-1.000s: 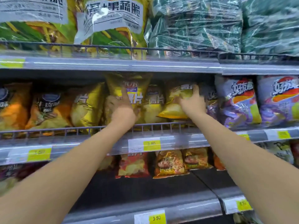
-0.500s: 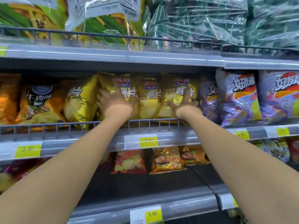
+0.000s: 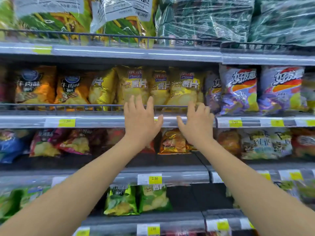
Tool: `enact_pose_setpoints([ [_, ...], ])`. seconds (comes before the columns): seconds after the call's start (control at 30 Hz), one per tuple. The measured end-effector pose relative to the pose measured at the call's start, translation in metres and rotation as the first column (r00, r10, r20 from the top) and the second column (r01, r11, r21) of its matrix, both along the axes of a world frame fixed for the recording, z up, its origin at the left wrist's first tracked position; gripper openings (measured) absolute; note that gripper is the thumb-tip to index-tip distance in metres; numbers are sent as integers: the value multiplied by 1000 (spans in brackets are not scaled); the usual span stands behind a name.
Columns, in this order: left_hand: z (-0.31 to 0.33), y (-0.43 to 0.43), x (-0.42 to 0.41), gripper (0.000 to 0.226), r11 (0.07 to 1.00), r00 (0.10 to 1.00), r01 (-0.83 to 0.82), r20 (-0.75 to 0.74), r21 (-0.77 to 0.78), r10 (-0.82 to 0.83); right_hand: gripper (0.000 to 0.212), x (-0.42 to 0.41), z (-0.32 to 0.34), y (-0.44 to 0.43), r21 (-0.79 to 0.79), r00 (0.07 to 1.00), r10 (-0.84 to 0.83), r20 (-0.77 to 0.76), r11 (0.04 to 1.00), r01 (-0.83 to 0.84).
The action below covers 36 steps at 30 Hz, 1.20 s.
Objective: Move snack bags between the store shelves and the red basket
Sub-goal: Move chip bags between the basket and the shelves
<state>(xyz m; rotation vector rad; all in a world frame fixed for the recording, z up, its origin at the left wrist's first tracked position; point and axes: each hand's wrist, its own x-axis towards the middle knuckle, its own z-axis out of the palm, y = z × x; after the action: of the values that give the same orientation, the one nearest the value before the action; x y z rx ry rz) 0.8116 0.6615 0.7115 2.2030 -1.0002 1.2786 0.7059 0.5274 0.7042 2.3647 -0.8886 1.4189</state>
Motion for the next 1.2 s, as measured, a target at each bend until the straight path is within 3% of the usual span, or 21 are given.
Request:
enact_pose_setpoints([
  [0.2,-110,45,-53,68,998,999,-29,-34,63,31,60,-35,-109,45,-35,973,172,-153,983,-179],
  [0.4,-220,85,-87,70,965,984,-64,-143,253,103,58,-66,-214,87,50,913,273,-304,961,-271],
  [0.7,-389,137,-104,75,824,880,-22,-380,566,285,62,-84,-390,133,325,785,296,-545,937,-128],
  [1.0,-574,201,-78,75,705,767,79,-495,705,409,69,-76,-599,182,461,609,336,-719,885,56],
  [1.2,-723,242,-41,77,630,807,135,-454,764,378,76,-55,-740,215,482,535,351,-768,868,122],
])
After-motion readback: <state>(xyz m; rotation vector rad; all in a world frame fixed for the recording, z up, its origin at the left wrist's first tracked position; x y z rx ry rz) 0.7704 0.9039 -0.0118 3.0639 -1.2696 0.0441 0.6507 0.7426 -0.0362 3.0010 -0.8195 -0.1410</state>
